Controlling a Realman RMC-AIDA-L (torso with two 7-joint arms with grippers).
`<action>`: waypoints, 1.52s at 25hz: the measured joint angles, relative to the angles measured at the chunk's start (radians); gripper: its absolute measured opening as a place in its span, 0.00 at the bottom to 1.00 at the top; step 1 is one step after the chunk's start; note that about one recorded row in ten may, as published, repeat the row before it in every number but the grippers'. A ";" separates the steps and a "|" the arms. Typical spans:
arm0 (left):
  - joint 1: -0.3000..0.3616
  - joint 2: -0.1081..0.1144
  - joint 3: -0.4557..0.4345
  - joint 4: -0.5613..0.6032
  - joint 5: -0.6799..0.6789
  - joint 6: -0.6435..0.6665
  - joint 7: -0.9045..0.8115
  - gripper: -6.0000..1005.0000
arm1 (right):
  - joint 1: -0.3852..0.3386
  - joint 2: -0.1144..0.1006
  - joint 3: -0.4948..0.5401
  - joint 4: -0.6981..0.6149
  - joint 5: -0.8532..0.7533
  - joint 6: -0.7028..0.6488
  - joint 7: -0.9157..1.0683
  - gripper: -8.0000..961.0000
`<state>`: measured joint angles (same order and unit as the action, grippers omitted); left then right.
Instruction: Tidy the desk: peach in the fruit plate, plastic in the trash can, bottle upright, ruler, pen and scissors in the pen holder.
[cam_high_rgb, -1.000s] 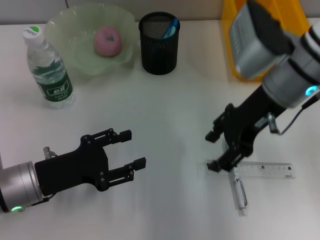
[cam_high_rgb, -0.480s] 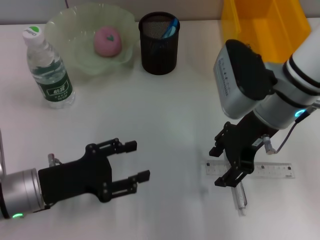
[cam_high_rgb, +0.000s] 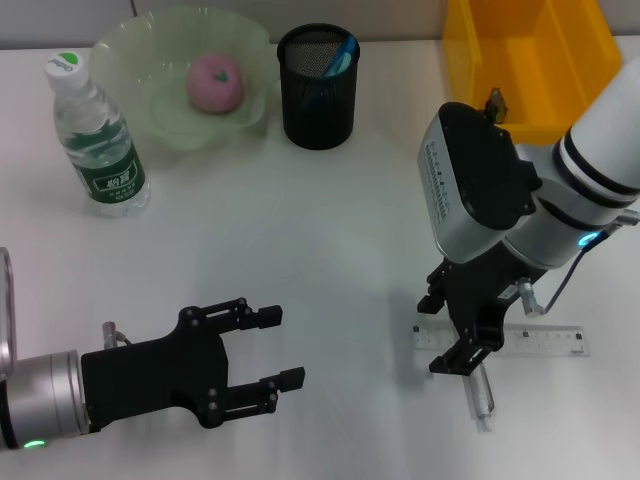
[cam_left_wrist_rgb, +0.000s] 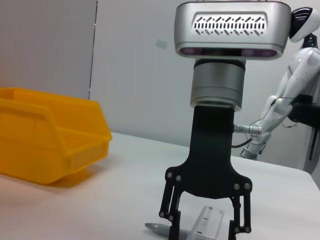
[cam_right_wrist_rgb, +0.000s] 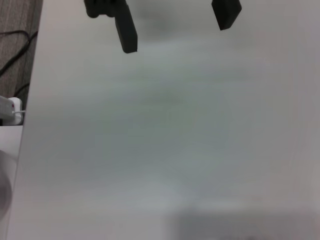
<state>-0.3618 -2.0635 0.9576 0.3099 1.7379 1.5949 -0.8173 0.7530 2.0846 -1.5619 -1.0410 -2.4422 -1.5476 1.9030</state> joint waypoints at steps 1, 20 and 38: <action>0.000 0.000 0.000 0.000 0.000 0.000 0.000 0.71 | 0.000 0.000 0.000 0.000 0.000 0.000 0.000 0.75; -0.004 -0.003 -0.005 0.000 -0.006 0.017 -0.014 0.71 | -0.023 0.001 -0.020 -0.040 0.005 0.028 -0.003 0.41; -0.006 -0.007 -0.017 -0.008 -0.017 0.047 -0.026 0.71 | -0.066 -0.008 0.656 -0.030 0.546 0.014 -0.237 0.40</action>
<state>-0.3682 -2.0703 0.9404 0.3018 1.7206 1.6422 -0.8434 0.6867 2.0762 -0.9058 -1.0714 -1.8964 -1.5331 1.6659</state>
